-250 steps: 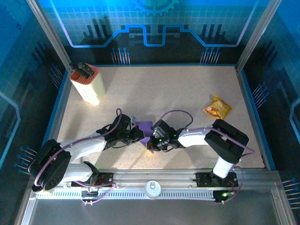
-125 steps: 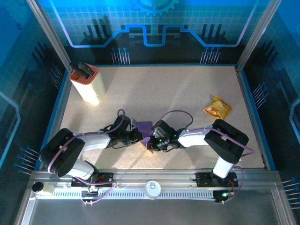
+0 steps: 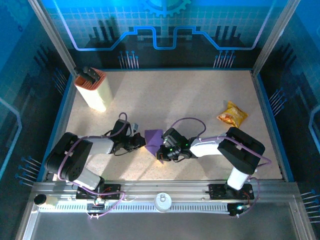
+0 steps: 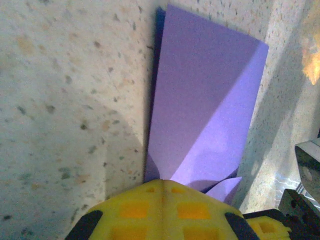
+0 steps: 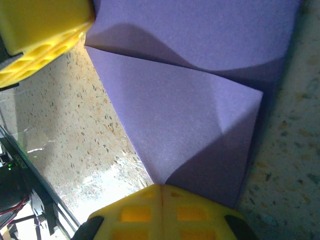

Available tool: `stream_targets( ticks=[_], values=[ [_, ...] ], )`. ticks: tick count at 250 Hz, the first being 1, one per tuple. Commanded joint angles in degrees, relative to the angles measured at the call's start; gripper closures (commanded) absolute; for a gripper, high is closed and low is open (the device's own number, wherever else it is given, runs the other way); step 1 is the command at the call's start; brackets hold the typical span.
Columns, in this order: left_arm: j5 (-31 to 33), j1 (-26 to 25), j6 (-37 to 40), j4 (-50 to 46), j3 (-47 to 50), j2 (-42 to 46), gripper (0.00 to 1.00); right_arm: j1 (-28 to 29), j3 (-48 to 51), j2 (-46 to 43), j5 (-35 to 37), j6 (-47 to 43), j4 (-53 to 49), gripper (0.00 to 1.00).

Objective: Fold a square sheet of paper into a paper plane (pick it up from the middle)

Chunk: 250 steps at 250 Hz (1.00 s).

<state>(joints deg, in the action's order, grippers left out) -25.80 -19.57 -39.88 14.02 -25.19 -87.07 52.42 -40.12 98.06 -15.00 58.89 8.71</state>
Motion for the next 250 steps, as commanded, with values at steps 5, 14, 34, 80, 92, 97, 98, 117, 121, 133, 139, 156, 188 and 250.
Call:
stream_targets(
  ticks=[5,14,34,80,92,97,98,117,121,133,139,156,188,250],
  values=[
    [2.3,1.7,2.9,-0.8,-0.8,-1.1,1.0,0.1,2.7,3.8,3.6,-1.3,-9.1,1.0],
    [1.4,1.7,2.4,-0.4,-0.9,-0.6,1.0,0.0,2.5,3.8,3.4,-1.7,-9.4,1.0],
    [0.1,1.6,0.2,-0.3,-0.7,2.5,1.0,-0.3,2.0,3.3,3.2,-2.6,-10.3,1.0],
    [-0.8,-1.3,-2.8,-2.5,-0.9,11.5,1.0,-1.3,1.5,1.8,2.1,-3.9,-10.6,1.0],
    [-1.0,-3.5,-2.7,-2.7,-1.2,12.2,1.0,-1.5,1.1,1.7,1.6,-4.3,-10.8,1.0],
    [-1.0,-4.5,-2.6,-2.8,-1.3,12.2,1.0,-1.6,0.9,1.7,1.3,-4.6,-11.0,1.0],
    [-1.0,-4.7,-2.6,-2.9,-1.4,12.2,1.0,-1.6,0.9,1.7,1.3,-4.6,-11.0,1.0],
    [-0.4,-7.4,-2.2,-3.1,-1.7,11.0,1.0,-1.7,0.3,1.4,1.2,-5.3,-11.9,0.99],
    [-0.2,-7.7,-2.2,-3.1,-1.7,10.5,1.0,-1.8,0.2,1.4,1.2,-5.3,-12.1,0.99],
    [-0.2,-8.3,-2.4,-2.4,-1.5,9.0,1.0,-1.8,0.2,1.1,1.3,-5.3,-12.2,0.99],
    [-0.5,-8.5,-2.6,-1.6,-1.3,8.1,1.0,-1.9,0.2,1.0,1.2,-5.3,-12.3,0.99],
    [-1.7,-8.8,-2.8,-0.1,-1.1,5.7,1.0,-2.0,0.0,1.0,1.0,-5.3,-12.4,0.99],
    [1.3,-8.8,-2.2,-3.4,-1.5,1.8,1.0,-2.1,-0.3,0.9,0.8,-5.6,-12.5,0.99],
    [4.1,-8.9,-0.9,-7.9,-2.2,-5.5,1.0,-1.7,-4.7,-2.1,-1.2,-7.3,-11.0,0.97]
  ],
)
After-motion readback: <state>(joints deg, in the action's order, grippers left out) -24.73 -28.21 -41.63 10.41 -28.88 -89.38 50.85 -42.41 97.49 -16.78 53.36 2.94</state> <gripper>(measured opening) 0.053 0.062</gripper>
